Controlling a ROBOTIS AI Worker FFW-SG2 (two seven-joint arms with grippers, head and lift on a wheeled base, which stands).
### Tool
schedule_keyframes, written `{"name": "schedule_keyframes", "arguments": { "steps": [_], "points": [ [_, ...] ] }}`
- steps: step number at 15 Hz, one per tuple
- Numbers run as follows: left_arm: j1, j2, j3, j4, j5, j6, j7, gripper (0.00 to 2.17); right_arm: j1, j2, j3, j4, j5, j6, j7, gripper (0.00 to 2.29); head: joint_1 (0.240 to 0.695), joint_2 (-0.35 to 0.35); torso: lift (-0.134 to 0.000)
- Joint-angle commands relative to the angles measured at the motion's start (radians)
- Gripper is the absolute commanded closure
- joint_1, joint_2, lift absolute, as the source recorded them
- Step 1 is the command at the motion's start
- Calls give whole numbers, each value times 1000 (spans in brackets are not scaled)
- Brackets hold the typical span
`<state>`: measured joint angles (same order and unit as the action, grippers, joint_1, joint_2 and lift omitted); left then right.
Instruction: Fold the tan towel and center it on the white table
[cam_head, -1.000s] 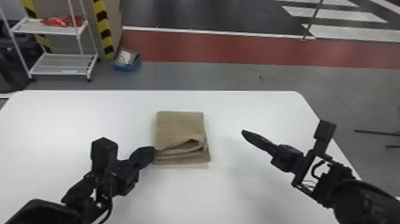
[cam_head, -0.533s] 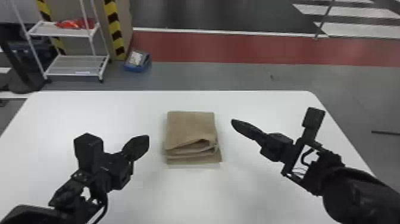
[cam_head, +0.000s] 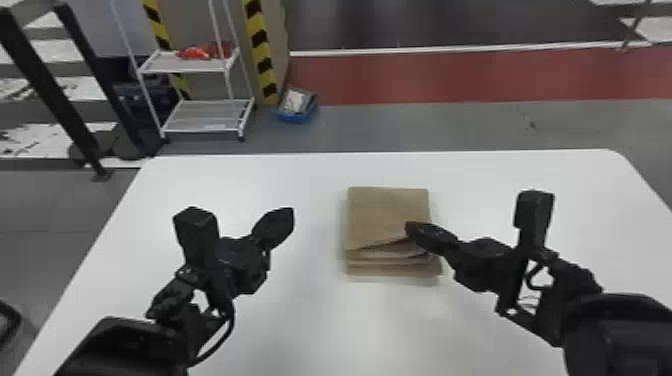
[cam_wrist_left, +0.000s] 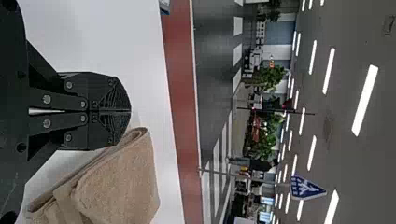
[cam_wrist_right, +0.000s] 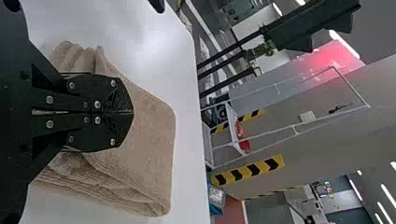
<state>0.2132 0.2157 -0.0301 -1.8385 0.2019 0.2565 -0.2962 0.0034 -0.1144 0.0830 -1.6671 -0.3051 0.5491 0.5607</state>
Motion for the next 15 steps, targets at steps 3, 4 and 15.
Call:
{"name": "schedule_keyframes", "arguments": {
  "steps": [3, 4, 15],
  "points": [
    [-8, -6, -11, 5, 2, -6, 0, 1730, 40, -8, -9, 9, 32, 21, 5, 1686, 695, 121, -112],
    [-11, -7, -21, 8, 2, -2, 2, 1730, 49, -11, -15, 7, 34, 24, 8, 1686, 695, 115, -112],
    [-12, -9, -36, -4, 2, -2, 15, 1730, 135, -18, -106, -146, -25, 9, 56, 940, 695, 55, -112]
  ]
}}
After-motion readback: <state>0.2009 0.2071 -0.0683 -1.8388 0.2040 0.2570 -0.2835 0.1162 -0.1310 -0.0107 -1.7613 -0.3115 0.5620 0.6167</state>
